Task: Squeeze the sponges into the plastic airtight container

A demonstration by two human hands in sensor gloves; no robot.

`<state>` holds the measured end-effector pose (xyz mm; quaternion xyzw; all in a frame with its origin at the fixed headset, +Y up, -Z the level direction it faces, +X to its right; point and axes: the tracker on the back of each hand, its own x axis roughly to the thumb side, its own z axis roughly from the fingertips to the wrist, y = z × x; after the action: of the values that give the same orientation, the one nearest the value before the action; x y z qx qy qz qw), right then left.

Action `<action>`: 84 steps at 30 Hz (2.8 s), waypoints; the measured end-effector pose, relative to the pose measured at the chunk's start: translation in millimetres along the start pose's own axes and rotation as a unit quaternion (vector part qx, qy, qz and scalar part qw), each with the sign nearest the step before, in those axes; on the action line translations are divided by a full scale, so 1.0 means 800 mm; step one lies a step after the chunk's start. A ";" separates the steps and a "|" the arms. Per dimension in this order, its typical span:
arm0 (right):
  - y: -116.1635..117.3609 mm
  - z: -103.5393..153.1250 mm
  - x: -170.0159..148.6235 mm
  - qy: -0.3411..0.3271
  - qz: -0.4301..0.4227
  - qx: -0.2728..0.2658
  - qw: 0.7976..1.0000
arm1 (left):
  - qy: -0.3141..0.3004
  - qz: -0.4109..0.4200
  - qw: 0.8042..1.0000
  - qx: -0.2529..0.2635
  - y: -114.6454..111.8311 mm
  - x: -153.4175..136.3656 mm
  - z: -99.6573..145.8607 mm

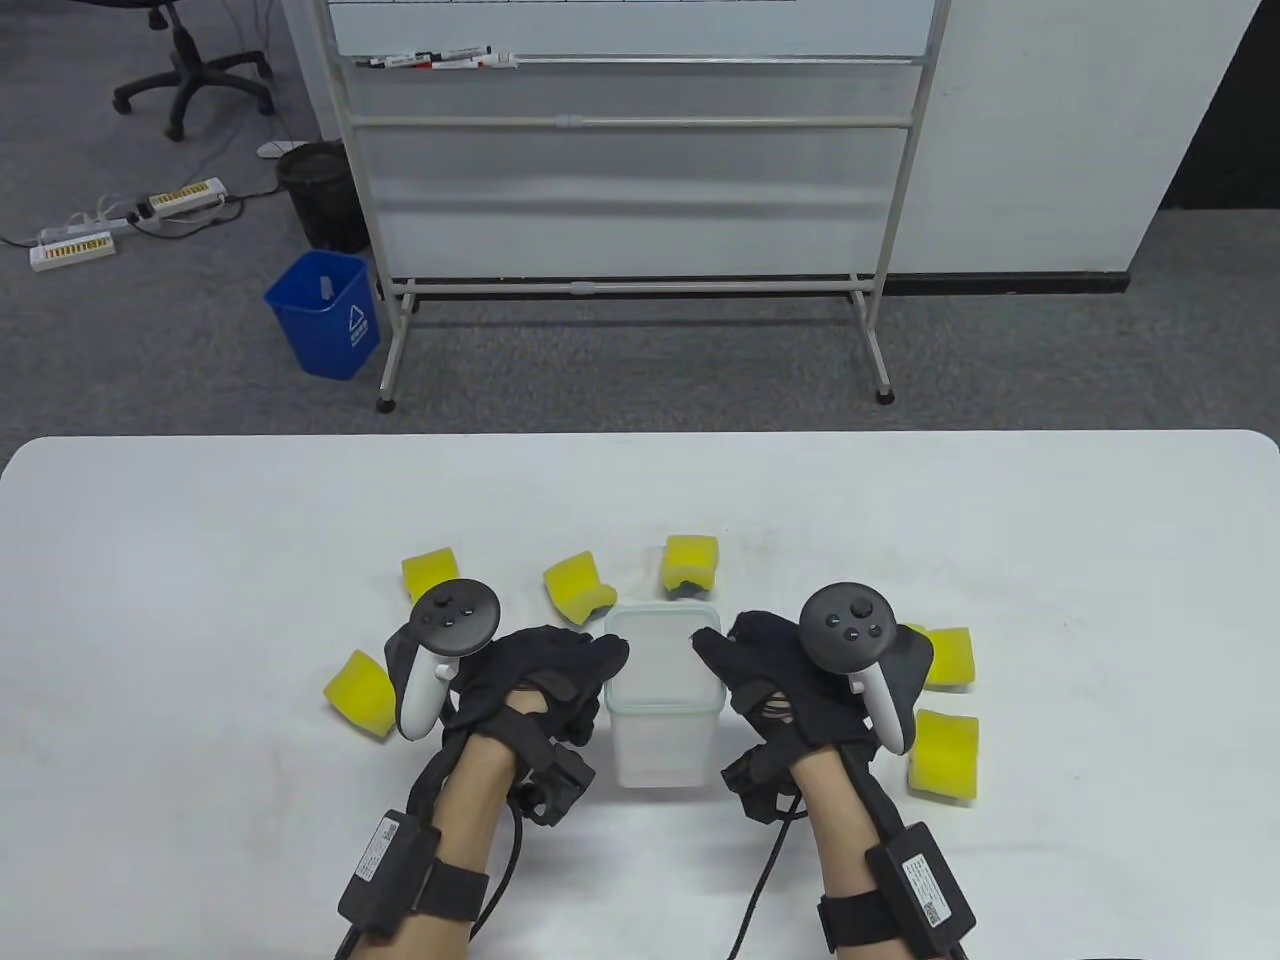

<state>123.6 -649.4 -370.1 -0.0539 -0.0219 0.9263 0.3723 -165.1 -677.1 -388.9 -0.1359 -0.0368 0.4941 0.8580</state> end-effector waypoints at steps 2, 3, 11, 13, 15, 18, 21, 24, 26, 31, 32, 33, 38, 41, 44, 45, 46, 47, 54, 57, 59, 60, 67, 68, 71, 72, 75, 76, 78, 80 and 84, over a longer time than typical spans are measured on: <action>0.000 0.001 0.002 -0.004 0.010 -0.010 1.000 | -0.002 -0.008 1.000 0.002 0.001 0.002 0.001; 0.000 0.001 0.002 -0.004 0.012 -0.013 1.000 | -0.003 -0.013 1.000 0.003 0.001 0.003 0.001; -0.001 0.002 0.003 0.001 0.031 0.021 0.999 | -0.011 -0.003 1.000 -0.005 0.007 -0.001 0.000; -0.002 0.002 0.002 0.003 0.025 0.024 0.999 | -0.012 0.012 1.000 -0.009 0.009 -0.005 -0.002; -0.003 0.001 0.000 0.005 0.022 0.031 0.999 | -0.012 0.033 0.999 -0.015 0.009 -0.008 -0.004; -0.004 0.000 -0.002 0.005 -0.011 0.048 0.999 | -0.007 0.059 0.998 -0.029 0.009 -0.013 -0.005; -0.007 0.002 -0.001 0.003 -0.020 0.048 0.999 | -0.013 0.074 0.997 -0.035 0.010 -0.015 -0.006; -0.013 0.005 0.003 -0.004 -0.017 0.035 0.999 | -0.024 0.095 0.995 -0.033 0.014 -0.014 -0.004; -0.017 0.008 0.005 -0.008 -0.025 0.024 0.999 | -0.035 0.117 0.992 -0.036 0.021 -0.013 -0.002; -0.031 0.010 0.001 -0.012 -0.041 0.002 0.999 | -0.065 0.196 0.978 -0.024 0.056 -0.017 0.011; -0.034 0.010 -0.001 -0.015 -0.049 0.000 0.999 | -0.069 0.205 0.976 -0.017 0.066 -0.020 0.015; -0.037 0.009 -0.003 -0.019 -0.061 -0.001 0.998 | -0.067 0.208 0.976 -0.008 0.076 -0.022 0.019; -0.048 0.008 -0.012 -0.026 -0.107 -0.018 0.994 | -0.026 0.159 0.986 0.031 0.109 -0.049 0.031; -0.052 0.007 -0.017 -0.029 -0.122 -0.019 0.992 | 0.019 0.127 0.991 0.042 0.117 -0.075 0.035; -0.054 0.007 -0.019 -0.028 -0.125 -0.016 0.992 | 0.056 0.078 0.994 0.053 0.118 -0.101 0.040; -0.055 0.007 -0.019 -0.028 -0.123 -0.014 0.992 | 0.063 0.067 0.994 0.055 0.117 -0.106 0.041; -0.055 0.007 -0.019 -0.029 -0.120 -0.010 0.992 | 0.079 0.051 0.994 0.058 0.116 -0.113 0.042; -0.056 0.007 -0.019 -0.029 -0.118 -0.009 0.993 | 0.090 0.036 0.994 0.052 0.114 -0.117 0.042; -0.057 0.007 -0.019 -0.027 -0.118 -0.013 0.993 | 0.152 -0.098 0.983 -0.009 0.077 -0.126 0.028; -0.057 0.008 -0.019 -0.029 -0.116 -0.014 0.993 | 0.173 -0.182 0.968 0.006 0.068 -0.124 0.023; -0.056 0.008 -0.018 -0.030 -0.112 -0.015 0.993 | 0.182 -0.240 0.953 0.024 0.065 -0.120 0.023; -0.056 0.008 -0.017 -0.030 -0.109 -0.016 0.993 | 0.187 -0.261 0.947 0.033 0.064 -0.119 0.023; -0.050 0.006 -0.018 -0.025 -0.095 -0.012 0.995 | 0.222 -0.383 0.895 0.049 0.055 -0.114 0.022; -0.050 0.006 -0.018 -0.025 -0.094 -0.013 0.995 | 0.225 -0.389 0.892 0.054 0.056 -0.112 0.023; -0.051 0.006 -0.018 -0.024 -0.094 -0.013 0.995 | 0.211 -0.378 0.898 0.080 0.069 -0.101 0.033; -0.052 0.006 -0.018 -0.023 -0.096 -0.014 0.995 | 0.199 -0.361 0.906 0.097 0.078 -0.095 0.039; -0.052 0.006 -0.018 -0.024 -0.099 -0.015 0.995 | 0.154 -0.340 0.912 0.170 0.101 -0.085 0.055; -0.052 0.007 -0.018 -0.024 -0.098 -0.015 0.995 | 0.140 -0.337 0.909 0.203 0.110 -0.084 0.061; -0.052 0.007 -0.018 -0.026 -0.099 -0.015 0.995 | 0.117 -0.342 0.907 0.218 0.120 -0.088 0.064; -0.052 0.006 -0.018 -0.027 -0.099 -0.014 0.995 | 0.127 -0.345 0.911 0.186 0.124 -0.095 0.062; -0.050 0.006 -0.018 -0.027 -0.095 -0.013 0.995 | 0.130 -0.353 0.923 0.085 0.112 -0.109 0.048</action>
<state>161.0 -630.5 -361.1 -0.0309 -0.0490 0.8873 0.4575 -292.1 -701.7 -370.2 -0.1036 0.0715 0.1389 0.9823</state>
